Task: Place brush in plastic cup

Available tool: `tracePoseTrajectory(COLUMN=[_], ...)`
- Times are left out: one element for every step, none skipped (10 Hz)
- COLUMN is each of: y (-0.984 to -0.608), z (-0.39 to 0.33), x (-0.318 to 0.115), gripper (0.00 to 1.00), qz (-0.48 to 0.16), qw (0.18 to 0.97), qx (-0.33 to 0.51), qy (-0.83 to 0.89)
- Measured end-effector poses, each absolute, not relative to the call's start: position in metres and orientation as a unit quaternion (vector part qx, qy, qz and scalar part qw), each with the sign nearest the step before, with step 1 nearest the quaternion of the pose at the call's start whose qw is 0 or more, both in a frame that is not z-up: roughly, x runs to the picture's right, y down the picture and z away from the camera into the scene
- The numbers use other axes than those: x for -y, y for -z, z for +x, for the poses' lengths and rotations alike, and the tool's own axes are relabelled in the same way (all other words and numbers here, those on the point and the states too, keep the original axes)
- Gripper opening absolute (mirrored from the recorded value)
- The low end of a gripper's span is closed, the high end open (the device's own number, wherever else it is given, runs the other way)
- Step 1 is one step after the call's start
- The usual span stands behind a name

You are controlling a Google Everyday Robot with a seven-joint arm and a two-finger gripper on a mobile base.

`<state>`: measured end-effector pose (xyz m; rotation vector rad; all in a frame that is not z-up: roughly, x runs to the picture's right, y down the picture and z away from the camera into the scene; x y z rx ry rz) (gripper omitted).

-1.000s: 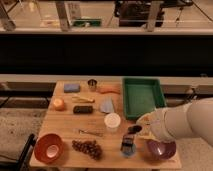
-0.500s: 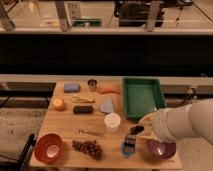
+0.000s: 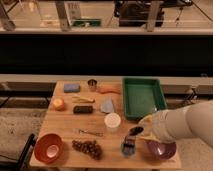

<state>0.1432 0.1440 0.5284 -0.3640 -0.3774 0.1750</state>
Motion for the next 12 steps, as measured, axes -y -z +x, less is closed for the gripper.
tracePoseTrajectory(y=[-0.531, -0.532, -0.534, -0.535, -0.535, -0.536, -0.537, -0.537, -0.538, -0.539, -0.539, -0.541], z=[0.144, 0.144, 0.143, 0.143, 0.143, 0.143, 0.143, 0.142, 0.142, 0.142, 0.142, 0.142], x=[-0.145, -0.146, -0.148, -0.149, -0.150, -0.151, -0.153, -0.154, -0.156, -0.157, -0.158, -0.159], gripper=[0.00, 0.00, 0.00, 0.00, 0.00, 0.00, 0.00, 0.00, 0.00, 0.00, 0.00, 0.00], qz=[-0.181, -0.181, -0.181, -0.182, -0.182, -0.182, -0.183, -0.183, -0.183, -0.184, -0.184, -0.185], qw=[0.962, 0.962, 0.962, 0.961, 0.961, 0.961, 0.961, 0.961, 0.961, 0.961, 0.961, 0.961], qx=[0.186, 0.186, 0.186, 0.186, 0.186, 0.186, 0.186, 0.187, 0.187, 0.187, 0.186, 0.186], qy=[-0.088, -0.089, -0.089, -0.090, -0.090, -0.091, -0.091, -0.091, -0.091, -0.091, -0.091, -0.091])
